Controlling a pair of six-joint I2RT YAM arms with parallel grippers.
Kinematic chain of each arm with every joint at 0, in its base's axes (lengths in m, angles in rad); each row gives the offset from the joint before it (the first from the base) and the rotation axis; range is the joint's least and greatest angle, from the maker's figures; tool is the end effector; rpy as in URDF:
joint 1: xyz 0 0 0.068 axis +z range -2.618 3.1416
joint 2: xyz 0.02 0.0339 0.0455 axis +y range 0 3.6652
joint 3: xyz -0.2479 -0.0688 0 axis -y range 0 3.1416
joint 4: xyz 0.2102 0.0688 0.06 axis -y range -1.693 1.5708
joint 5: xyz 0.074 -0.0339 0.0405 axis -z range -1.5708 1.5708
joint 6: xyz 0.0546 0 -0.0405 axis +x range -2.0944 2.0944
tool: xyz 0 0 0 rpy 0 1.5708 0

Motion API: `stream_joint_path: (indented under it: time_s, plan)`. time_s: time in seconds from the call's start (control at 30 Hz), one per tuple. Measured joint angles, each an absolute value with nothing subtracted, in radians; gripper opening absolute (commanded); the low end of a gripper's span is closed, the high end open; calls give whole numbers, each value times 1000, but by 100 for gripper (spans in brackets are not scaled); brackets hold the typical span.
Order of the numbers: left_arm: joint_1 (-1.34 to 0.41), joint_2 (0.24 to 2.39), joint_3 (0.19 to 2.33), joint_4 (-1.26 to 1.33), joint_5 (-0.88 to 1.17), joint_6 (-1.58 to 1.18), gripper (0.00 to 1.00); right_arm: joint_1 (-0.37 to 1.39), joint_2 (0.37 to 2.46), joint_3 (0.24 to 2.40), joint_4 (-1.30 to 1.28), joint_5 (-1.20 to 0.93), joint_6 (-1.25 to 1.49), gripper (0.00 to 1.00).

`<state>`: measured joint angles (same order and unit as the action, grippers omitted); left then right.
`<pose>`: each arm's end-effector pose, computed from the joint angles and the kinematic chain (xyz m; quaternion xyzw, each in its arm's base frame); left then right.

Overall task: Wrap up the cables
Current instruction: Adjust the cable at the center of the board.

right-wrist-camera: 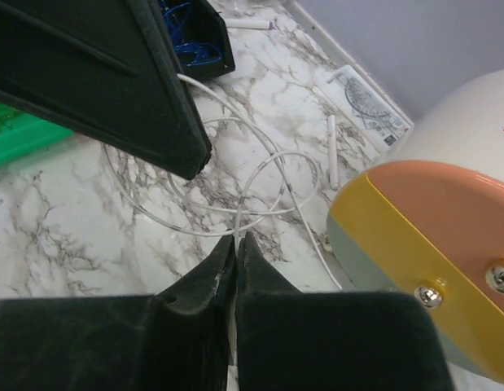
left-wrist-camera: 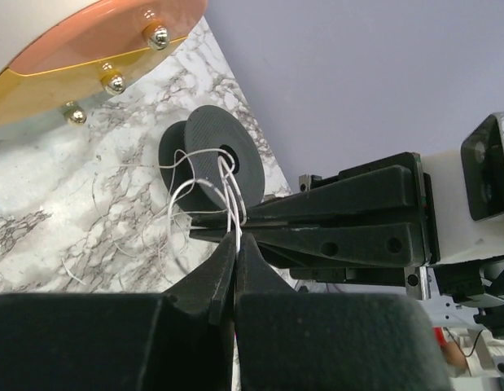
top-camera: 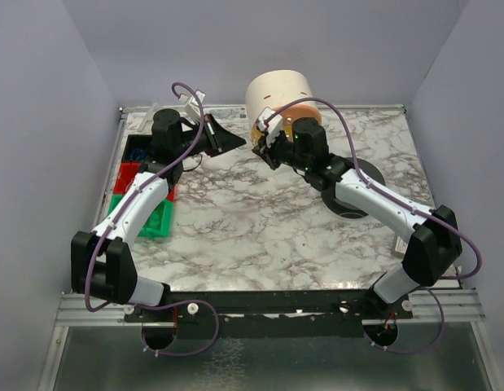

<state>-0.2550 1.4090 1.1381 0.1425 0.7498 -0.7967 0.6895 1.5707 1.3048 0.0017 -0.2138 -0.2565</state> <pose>0.2922 -0.1146 0.3451 0.0460 0.7381 -0.5463 0.3934 0.2715 0.2389 0.3308 -0.4174 0.6733 0.2126 0.5720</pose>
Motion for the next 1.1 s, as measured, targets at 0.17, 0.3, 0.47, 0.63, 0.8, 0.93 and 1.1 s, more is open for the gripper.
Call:
stream_joint_path:
  time_s: [0.17,0.3,0.47,0.63,0.8,0.93,1.1]
  plan:
    - [-232,1408,1131,149,749,-808,47,692,1554,1296,-15,-260,-276,1]
    - [-216,1399,1138,133,749,-792,97,693,1467,1251,-65,-304,-305,1]
    - [-207,1375,1198,86,774,-737,99,670,1345,1243,-119,-379,-317,1]
    - [-207,1372,1353,-34,807,-576,99,610,1303,1293,-211,-527,-314,1]
    - [-207,1371,1417,-58,864,-441,99,581,1277,1346,-299,-680,-287,1]
    - [-224,1388,1409,-68,937,-356,99,553,1248,1372,-324,-805,-233,1]
    - [-272,1398,1390,-84,978,-279,98,508,1242,1402,-316,-934,-144,1]
